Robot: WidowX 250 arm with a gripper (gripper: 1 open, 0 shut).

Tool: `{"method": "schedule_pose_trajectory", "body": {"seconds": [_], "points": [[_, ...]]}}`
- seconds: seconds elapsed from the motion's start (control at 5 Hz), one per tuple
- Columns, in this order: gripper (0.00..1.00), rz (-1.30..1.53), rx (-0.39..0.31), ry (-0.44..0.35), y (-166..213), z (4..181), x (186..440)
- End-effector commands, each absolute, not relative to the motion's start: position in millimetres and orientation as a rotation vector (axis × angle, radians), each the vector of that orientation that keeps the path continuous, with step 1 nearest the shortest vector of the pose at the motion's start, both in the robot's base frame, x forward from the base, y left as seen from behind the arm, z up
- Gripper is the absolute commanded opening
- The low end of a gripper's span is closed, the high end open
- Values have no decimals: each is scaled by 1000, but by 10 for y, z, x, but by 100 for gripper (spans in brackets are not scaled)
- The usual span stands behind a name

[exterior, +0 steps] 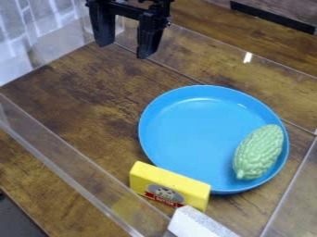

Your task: Put the green object in the blue tray

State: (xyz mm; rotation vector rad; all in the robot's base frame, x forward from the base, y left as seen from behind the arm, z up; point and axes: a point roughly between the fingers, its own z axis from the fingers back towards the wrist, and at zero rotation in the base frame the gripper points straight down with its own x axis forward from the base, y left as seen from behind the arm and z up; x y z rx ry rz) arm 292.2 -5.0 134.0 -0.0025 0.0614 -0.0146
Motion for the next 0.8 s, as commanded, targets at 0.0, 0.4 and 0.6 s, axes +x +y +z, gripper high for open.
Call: {"method": "schedule_pose_trajectory", "body": {"seconds": [0.0,0.4,0.6], "points": [[100,-9,-1,65,6,1304,2858],[100,-179,13,51,-43,1404,3057],[100,-213,24,34,3,1495,3044]]}}
